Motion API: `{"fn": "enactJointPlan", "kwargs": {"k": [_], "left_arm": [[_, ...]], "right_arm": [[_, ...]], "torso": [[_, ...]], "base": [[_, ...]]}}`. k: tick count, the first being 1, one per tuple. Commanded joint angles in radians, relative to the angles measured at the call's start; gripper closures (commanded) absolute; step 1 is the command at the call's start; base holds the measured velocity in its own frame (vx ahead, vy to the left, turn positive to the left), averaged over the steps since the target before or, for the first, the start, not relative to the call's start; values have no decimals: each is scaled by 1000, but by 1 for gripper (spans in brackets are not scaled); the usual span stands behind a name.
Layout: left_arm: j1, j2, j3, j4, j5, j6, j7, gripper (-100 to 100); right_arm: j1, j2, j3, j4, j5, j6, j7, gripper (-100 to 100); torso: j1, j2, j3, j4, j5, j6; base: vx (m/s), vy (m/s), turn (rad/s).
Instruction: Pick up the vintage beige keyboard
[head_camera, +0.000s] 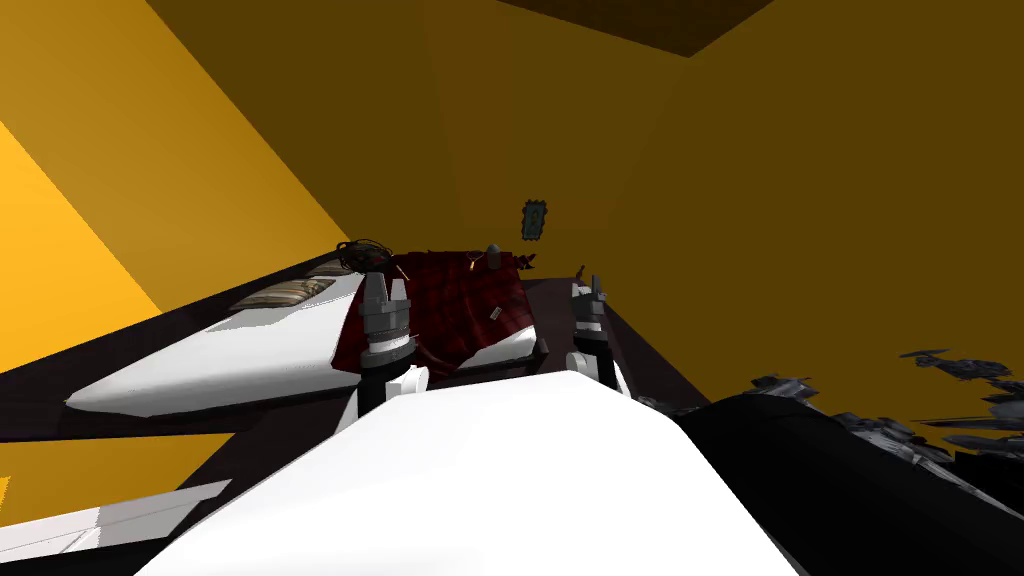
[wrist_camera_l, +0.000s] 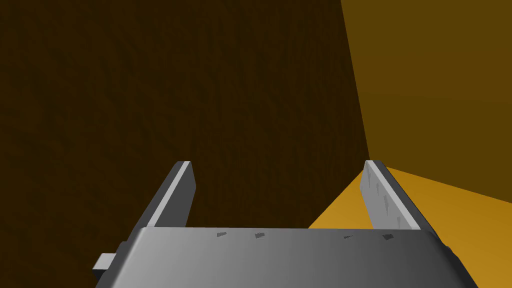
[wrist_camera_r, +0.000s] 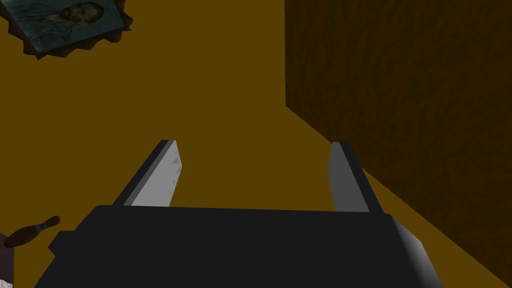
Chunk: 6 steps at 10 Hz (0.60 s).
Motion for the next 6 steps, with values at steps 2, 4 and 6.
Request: {"fn": "enactJointPlan", "kwargs": {"k": [2, 4, 6], "left_arm": [[0, 0, 0, 0, 0, 0, 0, 0], [0, 0, 0, 0, 0, 0, 0, 0], [0, 0, 0, 0, 0, 0, 0, 0]], "right_arm": [[10, -51, 4, 4, 3, 32, -6, -100], [25, -105, 11, 9, 7, 78, -16, -100], [45, -165, 20, 17, 11, 141, -31, -100]], "torso": [[0, 0, 0, 0, 0, 0], [1, 2, 1, 0, 0, 0], [2, 2, 1, 0, 0, 0]], "base": [[-13, 12, 84], [-30, 25, 110], [-33, 33, 197]]}}
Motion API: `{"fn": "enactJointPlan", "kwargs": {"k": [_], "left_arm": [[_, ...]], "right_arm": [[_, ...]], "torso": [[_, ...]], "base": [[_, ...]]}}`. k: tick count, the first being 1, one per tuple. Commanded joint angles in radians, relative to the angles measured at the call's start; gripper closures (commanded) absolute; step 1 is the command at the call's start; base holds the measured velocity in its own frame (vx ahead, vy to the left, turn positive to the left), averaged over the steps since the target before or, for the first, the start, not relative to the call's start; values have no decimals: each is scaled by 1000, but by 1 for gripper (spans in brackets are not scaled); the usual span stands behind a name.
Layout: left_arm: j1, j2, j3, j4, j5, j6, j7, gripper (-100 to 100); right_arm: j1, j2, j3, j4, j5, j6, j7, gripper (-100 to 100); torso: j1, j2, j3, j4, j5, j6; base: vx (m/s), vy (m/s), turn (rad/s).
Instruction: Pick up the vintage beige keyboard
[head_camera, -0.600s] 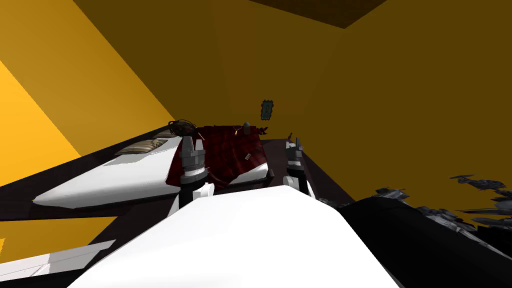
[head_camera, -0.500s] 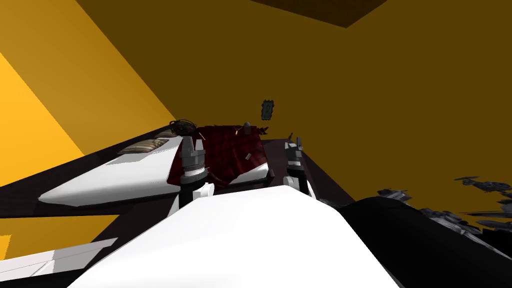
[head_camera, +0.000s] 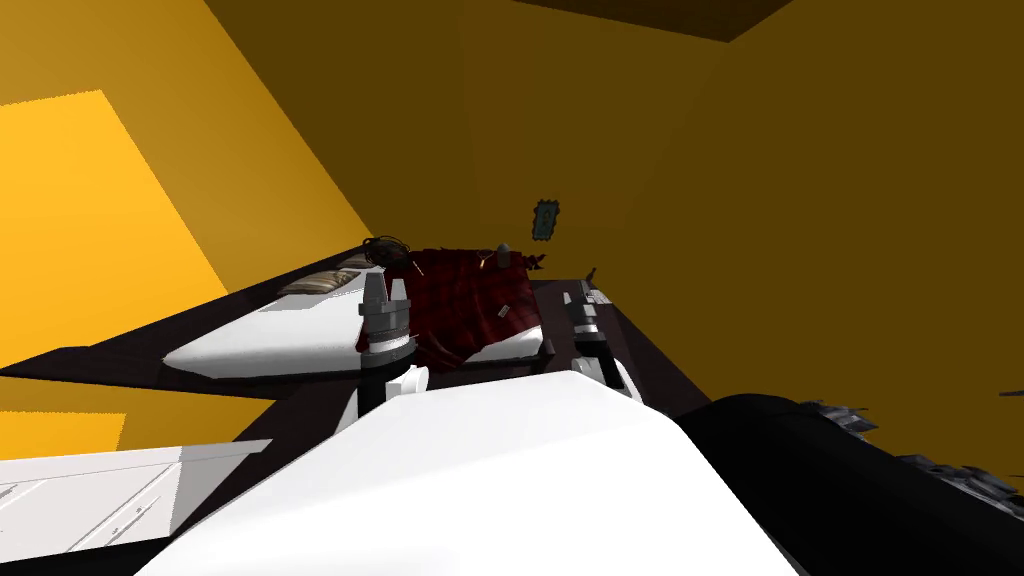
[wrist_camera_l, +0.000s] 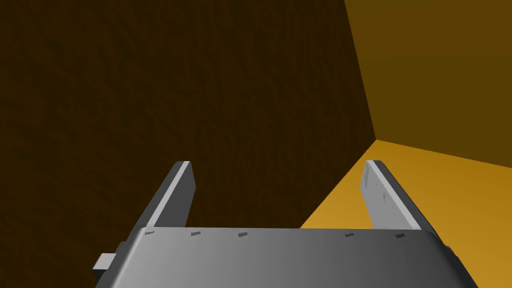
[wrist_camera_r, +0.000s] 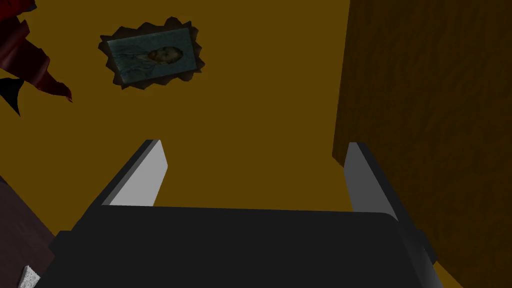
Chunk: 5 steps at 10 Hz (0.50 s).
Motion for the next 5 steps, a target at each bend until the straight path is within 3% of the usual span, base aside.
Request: {"fn": "enactJointPlan", "kwargs": {"k": [1, 5], "left_arm": [[0, 0, 0, 0, 0, 0, 0, 0], [0, 0, 0, 0, 0, 0, 0, 0]], "right_arm": [[8, -32, -5, 5, -4, 20, -12, -100], [46, -145, 14, 21, 2, 138, -41, -100]], "torso": [[0, 0, 0, 0, 0, 0], [-1, -1, 0, 0, 0, 0]], "base": [[-26, 22, 52], [-21, 30, 165]]}}
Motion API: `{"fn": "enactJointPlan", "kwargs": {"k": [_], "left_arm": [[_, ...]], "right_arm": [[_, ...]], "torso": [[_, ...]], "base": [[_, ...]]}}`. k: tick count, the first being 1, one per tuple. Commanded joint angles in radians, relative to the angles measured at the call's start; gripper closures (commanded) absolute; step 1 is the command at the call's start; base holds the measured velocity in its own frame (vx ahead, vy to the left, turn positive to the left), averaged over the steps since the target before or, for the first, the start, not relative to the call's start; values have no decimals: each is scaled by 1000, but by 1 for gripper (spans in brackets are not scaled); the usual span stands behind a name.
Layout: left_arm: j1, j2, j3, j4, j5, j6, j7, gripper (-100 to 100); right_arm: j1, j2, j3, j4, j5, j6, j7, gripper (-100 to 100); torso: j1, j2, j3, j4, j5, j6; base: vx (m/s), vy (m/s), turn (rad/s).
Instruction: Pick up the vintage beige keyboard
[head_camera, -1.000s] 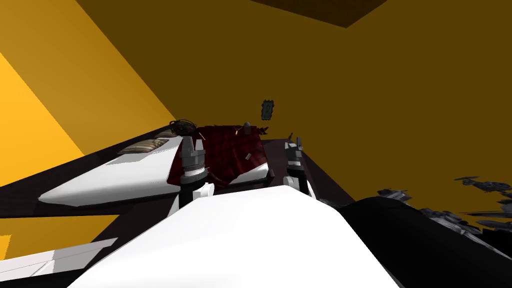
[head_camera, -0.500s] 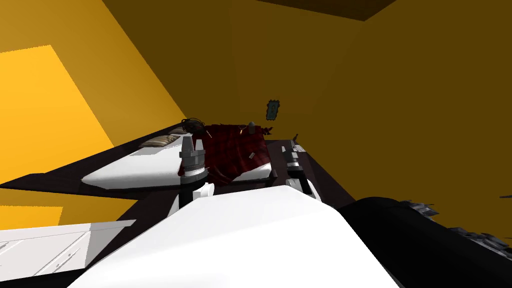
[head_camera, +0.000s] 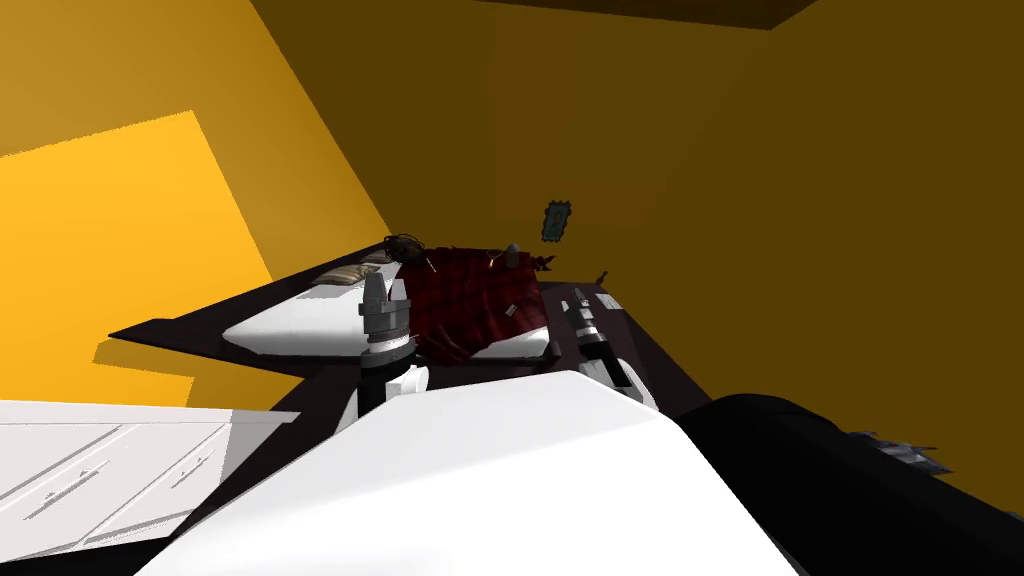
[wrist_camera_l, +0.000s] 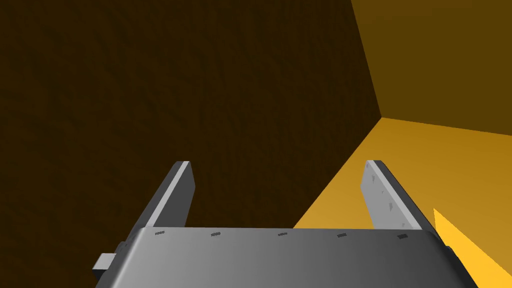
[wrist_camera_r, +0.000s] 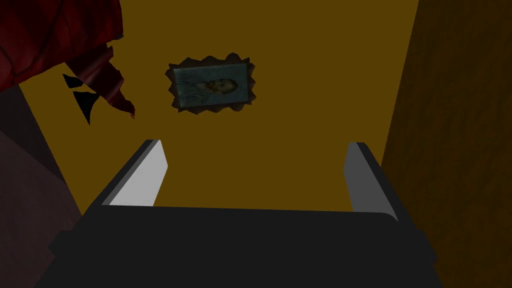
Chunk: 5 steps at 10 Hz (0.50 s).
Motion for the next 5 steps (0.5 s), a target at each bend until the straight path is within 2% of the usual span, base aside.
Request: {"fn": "enactJointPlan", "kwargs": {"k": [1, 2, 3, 4, 5], "left_arm": [[0, 0, 0, 0, 0, 0, 0, 0], [0, 0, 0, 0, 0, 0, 0, 0], [0, 0, 0, 0, 0, 0, 0, 0], [0, 0, 0, 0, 0, 0, 0, 0], [0, 0, 0, 0, 0, 0, 0, 0]], "right_arm": [[29, -50, 20, 10, 8, 50, -11, -100], [29, -53, 20, 10, 8, 62, -11, -100], [44, -95, 29, 18, 9, 99, -24, -100], [44, -95, 29, 18, 9, 107, -24, -100], [58, -138, 37, 27, 9, 140, -38, -100]], "torso": [[0, 0, 0, 0, 0, 0], [2, 1, 0, 0, 0, 0], [1, 1, 0, 0, 0, 1], [0, 0, 0, 0, 0, 0], [-1, 0, 0, 0, 0, 1]], "base": [[-26, 57, 254], [-18, 39, 101], [-15, 34, 226], [-9, 18, 94], [-6, 29, 185]]}}
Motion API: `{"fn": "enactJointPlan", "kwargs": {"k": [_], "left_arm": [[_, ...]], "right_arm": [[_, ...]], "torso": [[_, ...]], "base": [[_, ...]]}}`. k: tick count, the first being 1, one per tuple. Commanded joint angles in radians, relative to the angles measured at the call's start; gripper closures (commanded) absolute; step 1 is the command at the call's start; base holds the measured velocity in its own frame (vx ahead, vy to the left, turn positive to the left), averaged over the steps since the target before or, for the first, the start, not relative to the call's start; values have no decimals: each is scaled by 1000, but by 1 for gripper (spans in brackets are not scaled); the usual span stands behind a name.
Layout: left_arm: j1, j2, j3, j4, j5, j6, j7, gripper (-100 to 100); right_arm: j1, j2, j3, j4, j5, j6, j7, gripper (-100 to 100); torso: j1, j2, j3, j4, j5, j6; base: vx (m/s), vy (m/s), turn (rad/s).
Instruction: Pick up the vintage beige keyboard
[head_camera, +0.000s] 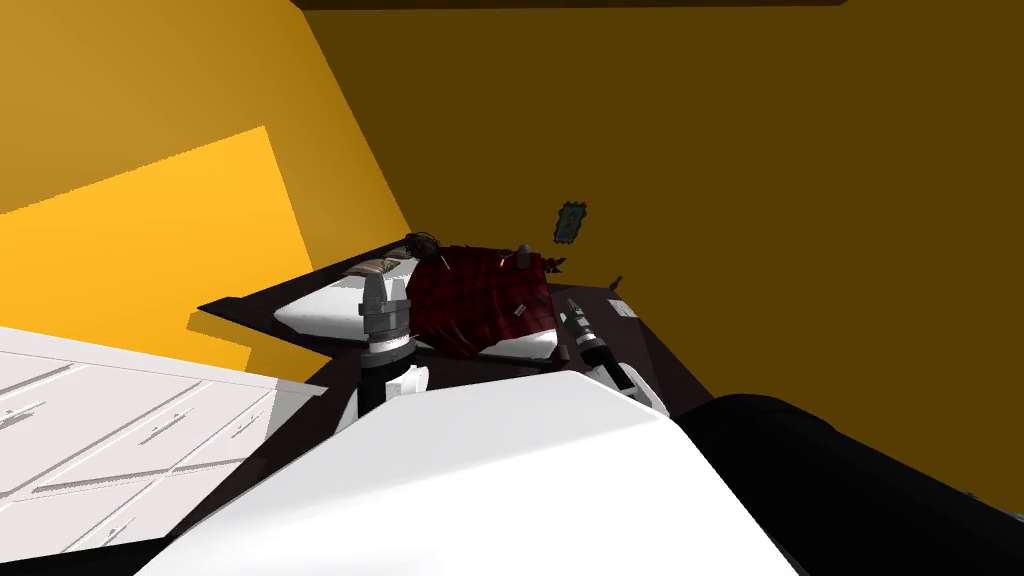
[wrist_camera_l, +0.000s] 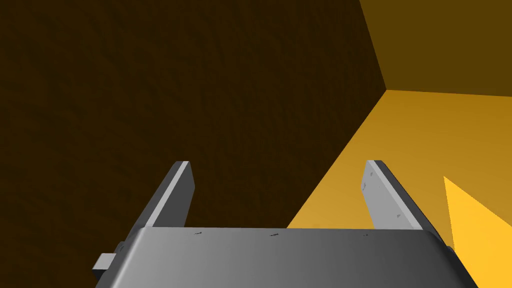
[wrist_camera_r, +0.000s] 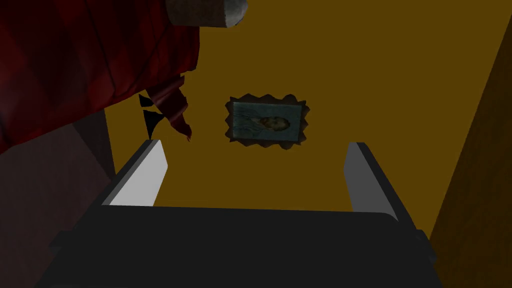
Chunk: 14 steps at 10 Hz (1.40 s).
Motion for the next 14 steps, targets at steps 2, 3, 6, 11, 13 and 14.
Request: {"fn": "enactJointPlan", "kwargs": {"k": [2, 3, 6, 11, 13, 14], "left_arm": [[0, 0, 0, 0, 0, 0, 0, 0], [0, 0, 0, 0, 0, 0, 0, 0], [0, 0, 0, 0, 0, 0, 0, 0], [0, 0, 0, 0, 0, 0, 0, 0], [0, 0, 0, 0, 0, 0, 0, 0], [0, 0, 0, 0, 0, 0, 0, 0]], "right_arm": [[20, -65, 14, 9, 0, 74, -22, -100], [20, -65, 14, 9, 0, 89, -22, -100], [51, -156, 34, 32, -3, 172, -54, -100], [81, -247, 56, 59, -10, 280, -90, -100], [95, -291, 67, 75, -15, 326, -110, -100], [109, -334, 80, 91, -21, 365, -130, -100]], "torso": [[0, 0, 0, 0, 0, 0], [0, 0, 0, 0, 0, 0], [0, 0, 0, 0, 0, 1], [0, -2, -1, 0, 0, 0], [0, -2, -1, 0, 0, 0], [-1, -2, -1, 0, 0, 1]], "base": [[-5, 30, 181], [1, 23, 105], [2, 32, 190], [13, 22, 175], [26, 19, 187], [29, 22, 187]]}}
